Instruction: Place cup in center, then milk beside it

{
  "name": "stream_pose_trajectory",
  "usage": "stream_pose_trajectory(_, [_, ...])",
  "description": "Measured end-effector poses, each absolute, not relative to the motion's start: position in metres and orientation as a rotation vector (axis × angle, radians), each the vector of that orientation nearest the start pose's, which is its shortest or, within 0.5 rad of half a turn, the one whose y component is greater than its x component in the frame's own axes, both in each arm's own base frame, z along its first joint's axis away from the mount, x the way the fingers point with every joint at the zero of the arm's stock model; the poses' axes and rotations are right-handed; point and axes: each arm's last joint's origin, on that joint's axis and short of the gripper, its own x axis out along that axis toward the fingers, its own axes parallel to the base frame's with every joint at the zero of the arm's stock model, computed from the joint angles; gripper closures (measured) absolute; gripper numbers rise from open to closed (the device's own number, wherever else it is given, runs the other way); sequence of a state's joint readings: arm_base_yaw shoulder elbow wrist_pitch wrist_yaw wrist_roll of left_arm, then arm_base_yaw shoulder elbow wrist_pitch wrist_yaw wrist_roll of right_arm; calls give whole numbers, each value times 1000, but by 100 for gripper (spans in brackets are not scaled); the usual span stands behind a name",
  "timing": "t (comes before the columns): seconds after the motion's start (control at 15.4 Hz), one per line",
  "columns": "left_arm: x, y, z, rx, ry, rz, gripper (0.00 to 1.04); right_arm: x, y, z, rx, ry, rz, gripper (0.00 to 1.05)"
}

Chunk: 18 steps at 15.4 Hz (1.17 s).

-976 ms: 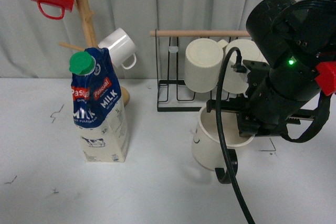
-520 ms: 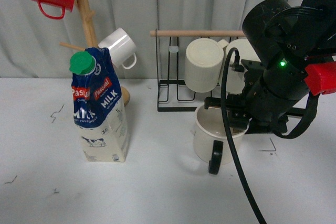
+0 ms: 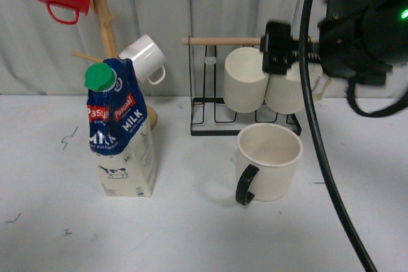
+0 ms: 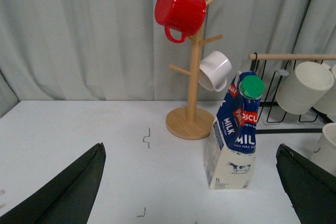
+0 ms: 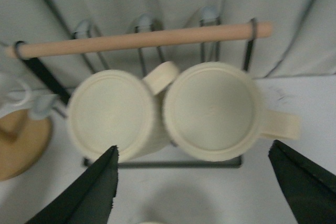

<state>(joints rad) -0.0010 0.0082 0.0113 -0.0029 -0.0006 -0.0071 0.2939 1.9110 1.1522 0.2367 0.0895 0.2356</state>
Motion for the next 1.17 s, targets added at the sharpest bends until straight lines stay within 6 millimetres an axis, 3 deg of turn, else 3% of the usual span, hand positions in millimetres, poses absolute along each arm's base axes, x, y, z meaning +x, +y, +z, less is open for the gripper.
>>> stream_pose_trajectory(0.07, [98,0,167,-7,-1,-2,7,384,107,166,65,355,61,23])
stream_pose_trajectory(0.13, [98,0,166,-7,2,1,7,358,93,141,8,304,28,34])
stream_pose_trajectory(0.2, [98,0,166,-7,1,2,7,331,73,128,-8,236,0,47])
stream_pose_trajectory(0.26, [98,0,166,-7,1,0,7,315,59,144,6,113,-15,58])
stream_pose_trajectory(0.33, [98,0,166,-7,1,0,7,299,49,173,31,-43,-20,70])
stream_pose_trajectory(0.39, [98,0,166,-7,1,0,7,284,44,183,33,-88,-8,81])
stream_pose_trajectory(0.52, [98,0,166,-7,1,0,7,251,33,155,-4,48,6,103])
stream_pose_trajectory(0.72, [98,0,166,-7,1,0,7,221,20,168,5,-18,-8,103])
stream_pose_trajectory(0.85, [98,0,166,-7,1,0,7,202,16,160,0,30,6,103])
stream_pose_trajectory(1.04, [98,0,166,-7,1,0,7,172,-1,162,3,16,-15,103])
stream_pose_trajectory(1.17, [98,0,166,-7,1,0,7,154,0,164,3,10,-3,103])
